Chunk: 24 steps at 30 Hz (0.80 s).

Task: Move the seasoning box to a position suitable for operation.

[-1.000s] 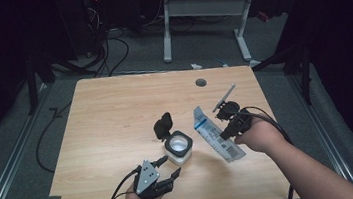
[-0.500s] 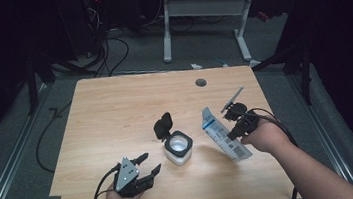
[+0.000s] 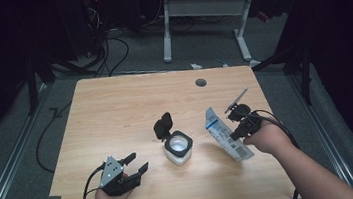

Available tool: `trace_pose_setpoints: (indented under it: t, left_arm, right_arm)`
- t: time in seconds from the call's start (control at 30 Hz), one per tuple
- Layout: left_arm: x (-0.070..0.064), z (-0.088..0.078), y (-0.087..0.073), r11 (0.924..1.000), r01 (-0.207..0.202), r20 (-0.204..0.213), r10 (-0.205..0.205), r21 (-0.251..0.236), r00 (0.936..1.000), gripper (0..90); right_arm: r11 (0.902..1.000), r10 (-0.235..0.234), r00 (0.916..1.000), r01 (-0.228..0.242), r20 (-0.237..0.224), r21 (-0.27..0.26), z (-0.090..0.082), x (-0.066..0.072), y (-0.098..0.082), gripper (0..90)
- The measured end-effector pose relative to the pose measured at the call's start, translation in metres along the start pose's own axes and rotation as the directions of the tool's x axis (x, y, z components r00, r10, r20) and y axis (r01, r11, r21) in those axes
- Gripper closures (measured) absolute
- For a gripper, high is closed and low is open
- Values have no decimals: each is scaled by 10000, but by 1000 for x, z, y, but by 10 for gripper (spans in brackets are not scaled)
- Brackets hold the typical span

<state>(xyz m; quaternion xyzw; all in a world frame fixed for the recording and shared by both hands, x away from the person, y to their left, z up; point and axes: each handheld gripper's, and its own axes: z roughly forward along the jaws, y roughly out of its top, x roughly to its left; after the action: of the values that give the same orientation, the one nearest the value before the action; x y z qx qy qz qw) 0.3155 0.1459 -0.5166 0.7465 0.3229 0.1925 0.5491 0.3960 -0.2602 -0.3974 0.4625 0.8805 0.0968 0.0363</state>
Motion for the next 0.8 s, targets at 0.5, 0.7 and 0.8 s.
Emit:
trace_pose_setpoints:
  t: [0.5,0.7,0.8]
  left_arm:
    - [3,-3,-2,9999,126,-56,-126,-70,9999,417]
    - [5,-4,-2,9998,178,-122,-179,-57,9998,417]
    - [6,-5,-2,9998,205,-161,-207,-86,9997,417]
  right_arm:
    - [9958,321,9994,-312,94,-864,-2,-6,-12,900]
    - [9865,472,9986,-430,232,-1578,-5,-7,-22,900]
    - [9775,635,9977,-572,246,-2032,-5,-8,-28,900]
